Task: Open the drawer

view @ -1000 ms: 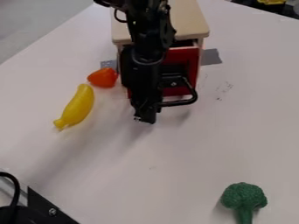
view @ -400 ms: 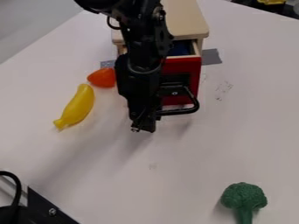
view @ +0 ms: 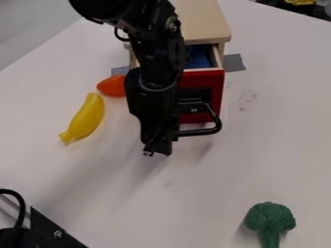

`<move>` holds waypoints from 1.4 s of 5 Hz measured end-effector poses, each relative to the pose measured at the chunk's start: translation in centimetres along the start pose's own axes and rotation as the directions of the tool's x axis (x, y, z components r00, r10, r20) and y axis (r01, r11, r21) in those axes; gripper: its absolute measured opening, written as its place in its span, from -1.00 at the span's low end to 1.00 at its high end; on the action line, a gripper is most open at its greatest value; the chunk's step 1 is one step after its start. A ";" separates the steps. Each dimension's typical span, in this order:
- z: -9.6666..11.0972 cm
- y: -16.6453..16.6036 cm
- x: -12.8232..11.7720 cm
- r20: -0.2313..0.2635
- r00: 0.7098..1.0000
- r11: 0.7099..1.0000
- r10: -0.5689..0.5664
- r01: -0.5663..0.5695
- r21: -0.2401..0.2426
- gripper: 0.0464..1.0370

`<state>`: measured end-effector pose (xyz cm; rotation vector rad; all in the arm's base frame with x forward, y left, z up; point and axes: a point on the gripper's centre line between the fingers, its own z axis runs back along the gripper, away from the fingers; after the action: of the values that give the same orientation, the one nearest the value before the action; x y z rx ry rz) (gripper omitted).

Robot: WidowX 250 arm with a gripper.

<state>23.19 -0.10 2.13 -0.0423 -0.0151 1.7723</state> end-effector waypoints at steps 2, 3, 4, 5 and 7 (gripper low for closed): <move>0.0 1.0 -0.3 -0.001 1.000 1.000 -0.021 0.021 0.000 -0.46; -0.1 1.2 -0.3 -0.002 1.000 1.000 -0.022 0.022 0.002 -0.46; 0.0 1.5 -0.6 -0.008 1.000 1.000 -0.027 0.027 0.002 -0.46; -0.1 1.8 -0.5 -0.008 1.000 1.000 -0.026 0.026 0.010 -0.46; 0.1 2.3 -0.9 -0.006 0.986 0.985 -0.168 0.169 0.024 0.30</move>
<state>21.11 -1.41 2.14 -0.0262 0.0062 1.6029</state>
